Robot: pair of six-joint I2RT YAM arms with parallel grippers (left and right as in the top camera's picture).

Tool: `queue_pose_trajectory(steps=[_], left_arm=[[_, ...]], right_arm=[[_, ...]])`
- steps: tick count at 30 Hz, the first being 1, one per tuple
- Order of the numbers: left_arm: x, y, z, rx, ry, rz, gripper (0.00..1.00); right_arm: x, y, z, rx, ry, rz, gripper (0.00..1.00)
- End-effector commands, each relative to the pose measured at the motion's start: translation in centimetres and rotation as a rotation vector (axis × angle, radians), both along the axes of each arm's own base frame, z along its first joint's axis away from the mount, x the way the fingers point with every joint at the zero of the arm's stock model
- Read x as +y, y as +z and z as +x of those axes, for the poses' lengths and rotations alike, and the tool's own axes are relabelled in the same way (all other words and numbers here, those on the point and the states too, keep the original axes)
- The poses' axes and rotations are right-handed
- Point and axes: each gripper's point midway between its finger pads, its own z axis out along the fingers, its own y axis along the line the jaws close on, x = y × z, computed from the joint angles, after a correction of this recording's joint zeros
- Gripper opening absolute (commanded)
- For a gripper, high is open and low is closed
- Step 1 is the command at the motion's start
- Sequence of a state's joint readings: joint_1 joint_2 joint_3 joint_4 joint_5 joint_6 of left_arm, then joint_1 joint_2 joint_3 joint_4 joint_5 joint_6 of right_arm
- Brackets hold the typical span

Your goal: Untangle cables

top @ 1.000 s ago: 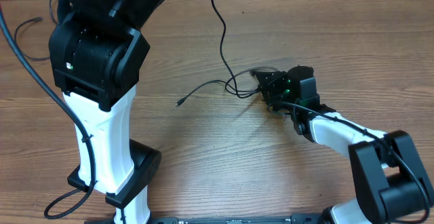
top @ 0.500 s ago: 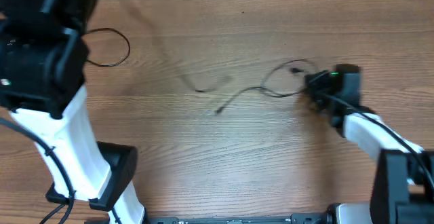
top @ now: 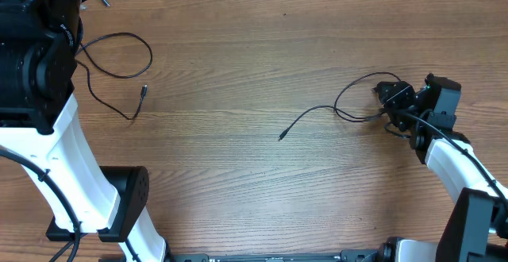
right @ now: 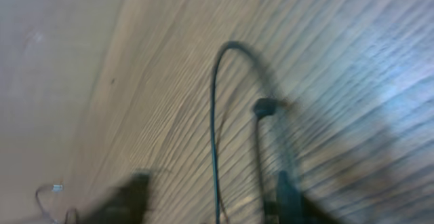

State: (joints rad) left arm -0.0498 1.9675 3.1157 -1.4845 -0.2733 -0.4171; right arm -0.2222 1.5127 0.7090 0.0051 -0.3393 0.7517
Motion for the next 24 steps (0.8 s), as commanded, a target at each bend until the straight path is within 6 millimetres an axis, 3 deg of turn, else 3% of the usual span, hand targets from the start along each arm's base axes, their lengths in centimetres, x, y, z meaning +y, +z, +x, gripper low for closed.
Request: queue_pose_trajectory(steps=[1,4,9,17,24], left_arm=[[0.7,1.2,-1.4,-0.038,0.035,-0.009,0.04],[0.8,1.6,-2.1,-0.045,0.036,-0.009,0.04],[2.6,1.9,-4.7,-0.037,0.125,0.017,0.04],[9.2,0.9,-9.9,0.011,0.38,-0.024,0.04],[9.7,0.7,-10.5,0.025,0.387,-0.022,0.04]], right_arm=[[-0.1,6.1,1.0,-0.165,0.053,0.007,0.89],[-1.2,8.6,0.5,-0.22,0.025,-0.012,1.0],[-2.7,10.5,-1.0,-0.239,-0.022,-0.024,1.0],[-2.3,6.3,-3.9,-0.02,-0.051,0.026,1.0],[-2.0,5.0,-5.0,0.052,-0.058,0.044,1.0]])
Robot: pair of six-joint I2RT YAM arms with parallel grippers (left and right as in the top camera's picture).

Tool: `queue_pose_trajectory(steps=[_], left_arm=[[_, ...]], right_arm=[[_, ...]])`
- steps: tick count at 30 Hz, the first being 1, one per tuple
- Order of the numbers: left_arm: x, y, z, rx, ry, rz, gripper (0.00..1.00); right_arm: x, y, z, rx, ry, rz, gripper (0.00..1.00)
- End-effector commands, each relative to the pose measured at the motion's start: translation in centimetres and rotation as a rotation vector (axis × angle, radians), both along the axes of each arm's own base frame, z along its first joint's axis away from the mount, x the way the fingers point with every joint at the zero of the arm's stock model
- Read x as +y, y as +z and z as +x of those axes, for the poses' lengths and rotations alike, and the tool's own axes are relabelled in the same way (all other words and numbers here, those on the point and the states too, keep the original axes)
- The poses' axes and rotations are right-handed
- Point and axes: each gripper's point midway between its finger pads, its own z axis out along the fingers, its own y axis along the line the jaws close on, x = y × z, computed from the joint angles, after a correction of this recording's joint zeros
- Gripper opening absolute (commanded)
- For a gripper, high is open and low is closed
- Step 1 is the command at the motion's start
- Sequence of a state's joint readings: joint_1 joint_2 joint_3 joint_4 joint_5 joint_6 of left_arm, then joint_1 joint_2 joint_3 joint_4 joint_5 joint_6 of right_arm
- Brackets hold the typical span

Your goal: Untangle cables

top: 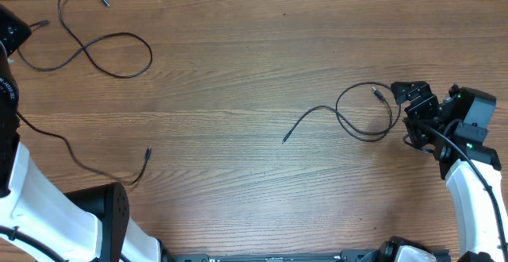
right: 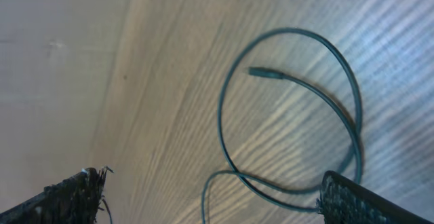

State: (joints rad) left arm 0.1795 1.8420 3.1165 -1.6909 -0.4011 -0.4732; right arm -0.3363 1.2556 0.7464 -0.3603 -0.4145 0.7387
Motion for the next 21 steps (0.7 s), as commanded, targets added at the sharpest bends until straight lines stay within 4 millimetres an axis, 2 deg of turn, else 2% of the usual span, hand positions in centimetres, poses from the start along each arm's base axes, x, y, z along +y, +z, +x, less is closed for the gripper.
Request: queue_pose_trajectory(steps=[1,11,15,16,19,21], left_arm=[[0.1,0.8,-1.0,-0.038,0.02,-0.008,0.04],[0.9,0.6,-1.2,-0.013,0.05,0.019,0.04],[0.9,-1.5,0.3,0.071,0.031,-0.005,0.04],[1.2,-2.7,1.0,0.12,0.045,-0.013,0.04],[3.3,-5.2,2.2,0.217,0.159,0.001,0.04],[4.7,-5.1,3.8,0.206,0.198,0.037,0.04]], right_arm=[[-0.3,0.1,-0.2,0.011,-0.005,-0.014,1.0],[-0.1,-0.2,-0.5,0.032,-0.004,-0.006,1.0],[-0.1,-0.3,-0.6,0.034,-0.005,-0.005,1.0],[-0.1,-0.3,-0.6,0.035,-0.004,-0.005,1.0],[-0.1,-0.3,-0.6,0.035,-0.005,-0.005,1.0],[-0.1,-0.3,-0.6,0.035,-0.005,-0.005,1.0]])
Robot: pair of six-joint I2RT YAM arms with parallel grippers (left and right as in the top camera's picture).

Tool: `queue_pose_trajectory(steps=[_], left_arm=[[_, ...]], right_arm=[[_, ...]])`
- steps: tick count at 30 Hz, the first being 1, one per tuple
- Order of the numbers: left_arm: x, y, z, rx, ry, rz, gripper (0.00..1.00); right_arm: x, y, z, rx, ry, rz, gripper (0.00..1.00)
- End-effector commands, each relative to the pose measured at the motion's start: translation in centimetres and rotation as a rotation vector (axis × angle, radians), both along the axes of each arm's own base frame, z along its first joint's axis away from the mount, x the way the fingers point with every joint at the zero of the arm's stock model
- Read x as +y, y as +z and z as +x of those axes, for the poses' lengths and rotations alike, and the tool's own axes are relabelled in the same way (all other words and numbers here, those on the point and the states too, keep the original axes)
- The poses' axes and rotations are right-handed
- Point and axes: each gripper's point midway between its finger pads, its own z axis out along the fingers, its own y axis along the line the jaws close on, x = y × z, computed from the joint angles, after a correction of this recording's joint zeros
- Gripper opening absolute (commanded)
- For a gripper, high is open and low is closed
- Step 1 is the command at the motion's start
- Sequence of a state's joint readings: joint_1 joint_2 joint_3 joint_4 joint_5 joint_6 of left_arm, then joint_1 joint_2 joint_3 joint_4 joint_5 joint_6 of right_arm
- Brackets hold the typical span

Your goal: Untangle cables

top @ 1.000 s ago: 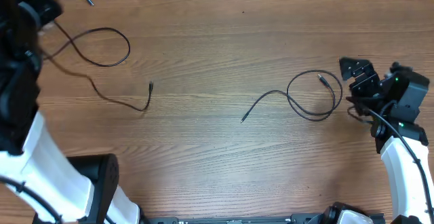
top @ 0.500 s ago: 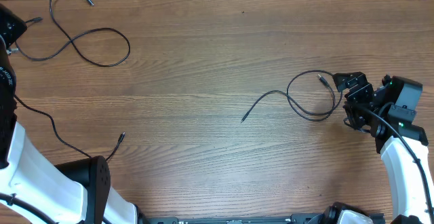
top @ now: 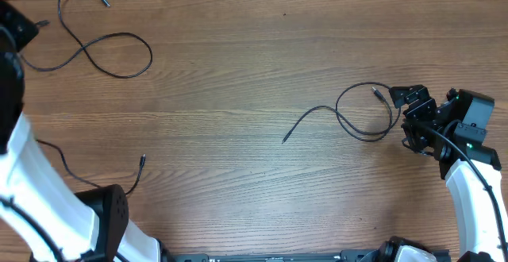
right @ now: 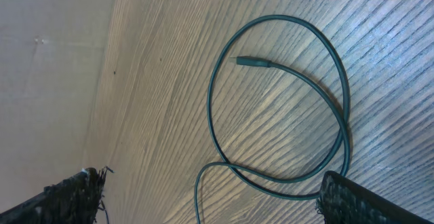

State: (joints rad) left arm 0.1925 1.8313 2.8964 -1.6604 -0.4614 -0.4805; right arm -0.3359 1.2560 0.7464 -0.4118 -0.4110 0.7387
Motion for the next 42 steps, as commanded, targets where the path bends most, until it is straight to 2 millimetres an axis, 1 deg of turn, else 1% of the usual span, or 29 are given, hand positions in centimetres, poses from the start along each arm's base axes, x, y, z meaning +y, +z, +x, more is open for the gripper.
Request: queue_pose_trajectory(steps=[1,2,4,5,6,8,10,11,12,13,14,16,18,21,23,24,25,26,28,29,30,31,33,34,35,37,40,42], left_arm=[[3.4,-0.8,2.1,0.016,0.136,0.065,0.04],[4.2,-0.4,2.6,-0.018,0.151,0.067,0.04],[5.6,0.5,3.0,-0.079,0.172,0.063,0.04],[6.7,1.3,3.0,-0.125,0.186,0.063,0.04],[7.2,1.6,2.8,-0.138,0.201,0.066,0.04],[9.2,2.5,2.2,-0.185,0.236,0.071,0.04],[9.8,2.8,3.0,-0.215,0.16,0.048,0.04],[10.1,2.5,3.3,-0.221,0.137,0.027,0.04],[11.1,2.1,3.2,-0.215,0.146,0.016,0.04],[12.8,1.5,2.5,-0.19,0.216,0.035,0.04],[14.0,1.1,1.7,-0.165,0.281,0.058,0.04],[15.9,0.5,-0.3,-0.105,0.403,0.102,0.04],[16.4,-0.4,-1.8,-0.037,0.455,0.111,0.04],[16.1,-1.9,-2.6,0.039,0.461,0.088,0.04],[16.1,-3.4,-2.7,0.086,0.469,0.055,0.04],[16.1,-4.8,-2.8,0.11,0.49,0.014,0.04],[16.0,-5.6,-2.8,0.124,0.503,-0.009,0.04],[16.1,-8.3,-2.8,0.183,0.542,-0.076,0.04],[16.2,-11.3,-2.2,0.245,0.57,-0.143,0.04],[16.2,-13.1,-1.2,0.271,0.558,-0.186,0.04],[15.9,-14.8,0.1,0.301,0.51,-0.233,0.04],[15.5,-18.0,2.1,0.345,0.451,-0.321,0.04],[15.0,-21.4,4.0,0.392,0.399,-0.413,0.04],[14.8,-22.6,4.6,0.408,0.381,-0.445,0.04],[14.5,-24.3,5.4,0.431,0.359,-0.491,0.04],[13.9,-27.2,6.5,0.479,0.313,-0.558,0.04],[13.6,-30.5,7.1,0.551,0.279,-0.608,0.04],[13.5,-31.9,7.0,0.594,0.28,-0.622,0.04]], right_arm=[[-0.4,0.5,0.3,-0.016,-0.002,-0.02,1.0],[-0.4,0.5,0.3,-0.015,-0.002,-0.02,1.0],[-0.4,0.5,0.3,-0.015,-0.002,-0.02,1.0],[-0.4,0.5,0.3,-0.015,-0.002,-0.019,1.0],[-0.4,0.5,0.3,-0.015,-0.002,-0.019,1.0],[-0.2,0.5,0.3,-0.016,0.003,-0.02,1.0],[0.1,0.5,0.3,-0.015,0.013,-0.02,1.0],[0.3,0.5,0.4,-0.015,0.019,-0.02,1.0],[0.6,0.5,0.4,-0.016,0.025,-0.02,1.0],[0.8,0.6,0.5,-0.018,0.031,-0.024,1.0],[0.9,0.6,0.5,-0.018,0.035,-0.027,1.0],[1.3,0.6,0.5,-0.018,0.047,-0.026,1.0],[1.6,0.6,0.6,-0.018,0.056,-0.029,1.0],[2.0,0.6,0.7,-0.02,0.065,-0.043,1.0],[2.5,0.5,0.8,-0.019,0.078,-0.047,1.0],[2.9,0.5,0.8,-0.02,0.088,-0.047,1.0],[3.0,0.5,0.8,-0.02,0.094,-0.047,1.0],[3.7,0.5,0.8,-0.02,0.112,-0.047,1.0],[4.0,0.5,0.8,-0.018,0.12,-0.054,1.0],[4.1,0.4,0.8,-0.016,0.12,-0.061,1.0],[4.1,0.4,0.8,-0.014,0.119,-0.07,1.0],[4.1,0.3,0.9,-0.011,0.117,-0.079,1.0],[4.2,0.3,0.9,-0.012,0.121,-0.079,1.0],[4.3,0.3,0.9,-0.011,0.121,-0.079,1.0],[4.3,0.3,0.9,-0.012,0.122,-0.08,1.0],[4.1,0.3,0.9,-0.01,0.114,-0.088,1.0],[3.7,0.2,0.9,-0.005,0.1,-0.104,1.0],[3.6,0.1,0.9,-0.004,0.094,-0.11,1.0]])
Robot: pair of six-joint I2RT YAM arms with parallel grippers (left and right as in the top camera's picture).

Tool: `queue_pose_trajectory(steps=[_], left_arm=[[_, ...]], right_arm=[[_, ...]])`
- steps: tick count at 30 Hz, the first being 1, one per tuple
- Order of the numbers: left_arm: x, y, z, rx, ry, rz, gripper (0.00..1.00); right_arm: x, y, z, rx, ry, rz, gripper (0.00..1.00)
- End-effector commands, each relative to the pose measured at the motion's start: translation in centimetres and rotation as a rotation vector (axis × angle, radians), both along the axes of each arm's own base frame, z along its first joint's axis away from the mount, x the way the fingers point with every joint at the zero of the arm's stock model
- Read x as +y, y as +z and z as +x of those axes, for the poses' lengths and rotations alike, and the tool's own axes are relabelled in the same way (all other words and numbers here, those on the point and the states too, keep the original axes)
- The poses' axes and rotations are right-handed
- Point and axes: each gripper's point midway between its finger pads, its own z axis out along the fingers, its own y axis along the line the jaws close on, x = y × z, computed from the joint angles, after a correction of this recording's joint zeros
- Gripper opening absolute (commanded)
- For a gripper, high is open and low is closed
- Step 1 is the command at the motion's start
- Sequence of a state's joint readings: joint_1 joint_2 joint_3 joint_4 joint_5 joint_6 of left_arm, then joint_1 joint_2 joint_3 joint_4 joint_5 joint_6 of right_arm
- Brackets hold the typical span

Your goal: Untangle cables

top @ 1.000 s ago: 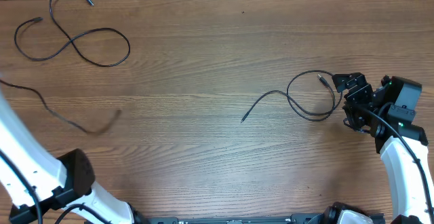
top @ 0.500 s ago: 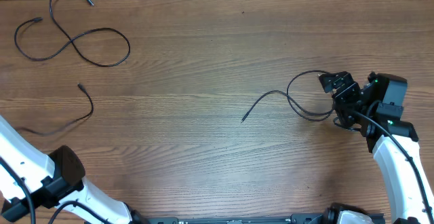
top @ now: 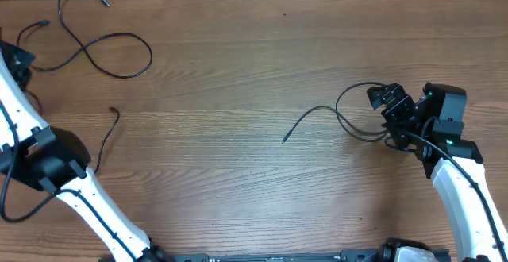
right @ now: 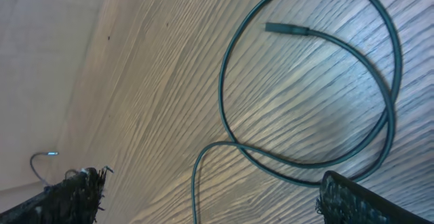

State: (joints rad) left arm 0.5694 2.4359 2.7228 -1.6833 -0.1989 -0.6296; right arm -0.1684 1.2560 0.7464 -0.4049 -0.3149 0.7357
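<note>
A thin dark cable [top: 337,108] lies at the right in one loop, its tail ending at a plug [top: 283,140] near the table's middle. My right gripper [top: 387,103] stands open over the loop's right side. In the right wrist view the loop [right: 222,88] and its other plug [right: 285,28] lie on the wood ahead of my right gripper [right: 210,197], with the fingertips [right: 74,193] wide apart and nothing between them. A second cable [top: 119,36] curls at the top left. A third [top: 107,135] trails beside the left arm [top: 24,111], whose gripper is out of frame.
Wooden table [top: 238,71] with its back edge along the top of the overhead view. The left arm's elbow [top: 48,163] and lower link cross the lower left. The right arm's white link [top: 460,190] runs down the right side.
My right gripper, still open, has moved left from beside the loop to over its right side. The left arm has shifted, and the trailing cable's plug now lies higher and further left.
First my right gripper was low at the right cable and the left arm hung over the top-left cables. Then the right gripper stood open to the right of a wider loop, and one left cable trailed apart from the curled one. Now the right gripper is back over the loop.
</note>
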Motion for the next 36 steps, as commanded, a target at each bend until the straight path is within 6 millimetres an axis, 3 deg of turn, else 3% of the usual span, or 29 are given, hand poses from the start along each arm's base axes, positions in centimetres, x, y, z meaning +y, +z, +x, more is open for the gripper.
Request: queue_pose_trajectory(steps=[1,6,9,12,13,14,17,19,21,24,27,31,32,36], left_arm=[[-1.3,-1.8,0.1,0.022,-0.028,-0.083,0.04],[-1.3,-3.8,-1.2,0.112,-0.002,-0.09,0.04],[0.4,-4.0,-2.2,0.182,0.01,0.0,0.09],[2.3,-3.1,-2.5,0.208,0.023,0.113,0.41],[2.6,-2.7,-2.6,0.212,0.026,0.139,0.66],[3.2,-2.1,-2.8,0.22,0.029,0.177,0.96],[3.4,-1.2,-2.9,0.218,0.03,0.202,1.0],[2.5,-0.8,-2.2,0.178,0.001,0.16,1.0],[0.3,-0.6,-0.5,0.118,-0.112,0.071,1.0],[-7.1,0.0,4.0,-0.065,-0.453,-0.165,1.0],[-13.2,0.4,6.7,-0.157,-0.597,-0.294,1.0],[-20.1,-0.3,8.2,-0.086,-0.746,-0.274,1.0],[-22.6,-1.0,8.3,-0.037,-0.8,-0.257,1.0],[-26.8,-4.3,6.8,0.144,-0.837,-0.234,1.0]], right_arm=[[-0.5,0.5,0.4,-0.017,-0.013,-0.035,1.0],[-1.0,0.4,0.4,-0.013,-0.034,-0.059,1.0],[-1.1,0.4,0.4,-0.012,-0.037,-0.062,1.0],[-1.1,0.4,0.4,-0.012,-0.036,-0.062,1.0],[-1.1,0.4,0.4,-0.013,-0.036,-0.062,1.0],[-1.1,0.4,0.4,-0.012,-0.036,-0.062,1.0],[-1.1,0.4,0.4,-0.013,-0.036,-0.062,1.0],[-1.1,0.3,0.5,-0.011,-0.037,-0.062,1.0],[-1.1,0.2,0.4,-0.007,-0.036,-0.061,1.0],[-1.1,-0.1,0.5,0.002,-0.036,-0.059,1.0],[-1.1,-0.2,0.4,0.006,-0.036,-0.059,1.0],[-1.1,-0.2,0.4,0.006,-0.036,-0.059,1.0],[-1.1,-0.2,0.4,0.006,-0.036,-0.059,1.0],[-1.2,-0.2,0.4,0.007,-0.039,-0.062,1.0]])
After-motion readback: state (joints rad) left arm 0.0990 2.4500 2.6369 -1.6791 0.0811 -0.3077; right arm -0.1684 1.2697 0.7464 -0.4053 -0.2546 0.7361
